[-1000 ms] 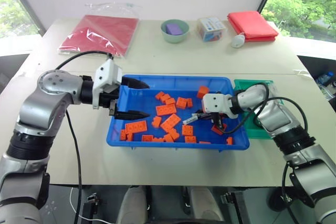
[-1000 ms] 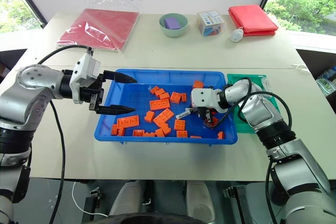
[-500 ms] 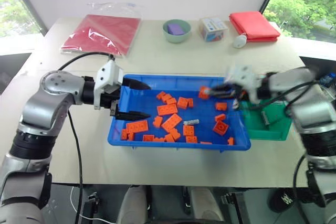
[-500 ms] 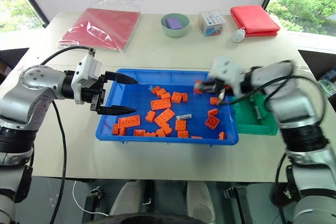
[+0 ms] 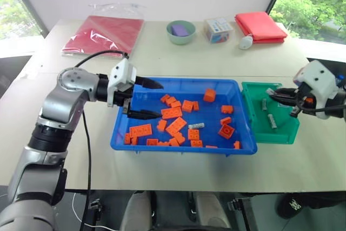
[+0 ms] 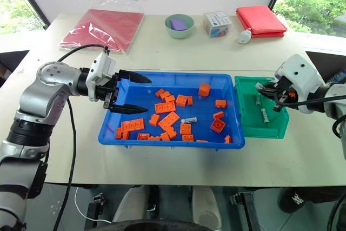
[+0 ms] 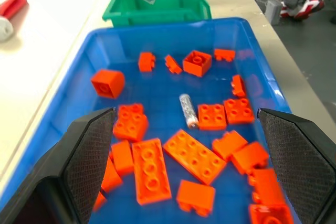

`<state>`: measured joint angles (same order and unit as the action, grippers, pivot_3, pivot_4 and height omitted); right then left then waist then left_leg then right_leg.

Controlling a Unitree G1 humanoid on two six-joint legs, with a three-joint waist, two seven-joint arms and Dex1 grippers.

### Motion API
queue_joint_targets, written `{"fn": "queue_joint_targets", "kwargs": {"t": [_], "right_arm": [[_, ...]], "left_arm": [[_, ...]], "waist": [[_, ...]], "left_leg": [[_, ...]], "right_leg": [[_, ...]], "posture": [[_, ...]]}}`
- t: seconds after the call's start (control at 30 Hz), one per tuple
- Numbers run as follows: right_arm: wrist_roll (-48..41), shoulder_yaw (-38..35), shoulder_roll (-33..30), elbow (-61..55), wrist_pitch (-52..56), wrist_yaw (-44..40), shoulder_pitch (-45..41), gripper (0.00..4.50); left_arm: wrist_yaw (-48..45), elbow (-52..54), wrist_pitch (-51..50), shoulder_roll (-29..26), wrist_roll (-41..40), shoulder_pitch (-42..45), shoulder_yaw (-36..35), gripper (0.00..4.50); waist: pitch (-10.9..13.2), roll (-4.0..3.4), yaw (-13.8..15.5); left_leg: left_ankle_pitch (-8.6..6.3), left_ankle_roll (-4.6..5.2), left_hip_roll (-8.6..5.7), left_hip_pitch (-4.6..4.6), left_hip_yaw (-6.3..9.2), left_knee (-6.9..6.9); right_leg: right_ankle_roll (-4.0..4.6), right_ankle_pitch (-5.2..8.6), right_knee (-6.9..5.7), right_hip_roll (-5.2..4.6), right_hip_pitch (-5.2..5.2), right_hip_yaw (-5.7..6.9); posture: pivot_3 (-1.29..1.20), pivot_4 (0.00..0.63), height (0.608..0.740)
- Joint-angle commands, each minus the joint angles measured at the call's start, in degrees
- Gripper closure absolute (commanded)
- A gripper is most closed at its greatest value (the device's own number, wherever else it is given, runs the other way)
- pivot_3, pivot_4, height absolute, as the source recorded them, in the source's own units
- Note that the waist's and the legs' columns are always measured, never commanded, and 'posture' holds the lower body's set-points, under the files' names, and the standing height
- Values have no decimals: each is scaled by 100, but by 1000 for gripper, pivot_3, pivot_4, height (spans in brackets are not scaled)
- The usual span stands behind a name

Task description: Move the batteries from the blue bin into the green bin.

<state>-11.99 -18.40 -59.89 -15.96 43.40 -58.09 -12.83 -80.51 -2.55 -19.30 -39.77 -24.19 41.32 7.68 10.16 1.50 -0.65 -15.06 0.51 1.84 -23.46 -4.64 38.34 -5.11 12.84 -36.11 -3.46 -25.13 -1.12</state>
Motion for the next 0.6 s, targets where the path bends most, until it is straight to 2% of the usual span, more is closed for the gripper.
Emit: {"fn": "queue_joint_targets", "kwargs": {"t": [0.03,0.1,0.23,0.33,0.47,0.6], "right_arm": [[-151,-208,-66,-152,22,152,-33,2052],[-216,-160,-106,-149,5,194,-166,1017],[-845,173,-2,-459,5,-166,-669,1017],[-1214,845,367,-743,257,-132,-1327,1017],[-702,2254,799,-604,-329,-272,-1999,1017],[45,3368,1063,57,-1441,-644,-2337,1017]], "left_arm": [[-24,13,95,18,14,131,-68,0],[-8,49,78,8,7,109,-89,0],[21,168,11,-50,-25,35,-140,0],[48,223,-32,-93,-34,8,-153,0],[91,323,-118,-153,-68,-4,-176,0],[158,456,-203,-224,-87,-61,-228,0]], "waist": [[0,0,-23],[0,0,-24],[0,0,-26],[0,1,-48],[1,1,-30],[1,1,7]], "left_leg": [[0,0,0,0,3,0],[0,0,1,1,6,-1],[0,0,1,2,10,0],[0,0,5,3,15,-2],[0,0,7,2,15,-1],[0,0,1,-8,6,-1]], "right_leg": [[-5,-3,0,0,0,-1],[-6,-4,-1,1,-1,-1],[-6,-3,-1,2,0,-2],[-6,-4,-2,5,-1,-2],[-3,-2,-2,9,-2,-2],[0,0,1,1,-4,4]], "posture": [[0,150,736],[0,150,736],[0,150,736],[0,150,736],[0,150,736],[0,150,736]]}}
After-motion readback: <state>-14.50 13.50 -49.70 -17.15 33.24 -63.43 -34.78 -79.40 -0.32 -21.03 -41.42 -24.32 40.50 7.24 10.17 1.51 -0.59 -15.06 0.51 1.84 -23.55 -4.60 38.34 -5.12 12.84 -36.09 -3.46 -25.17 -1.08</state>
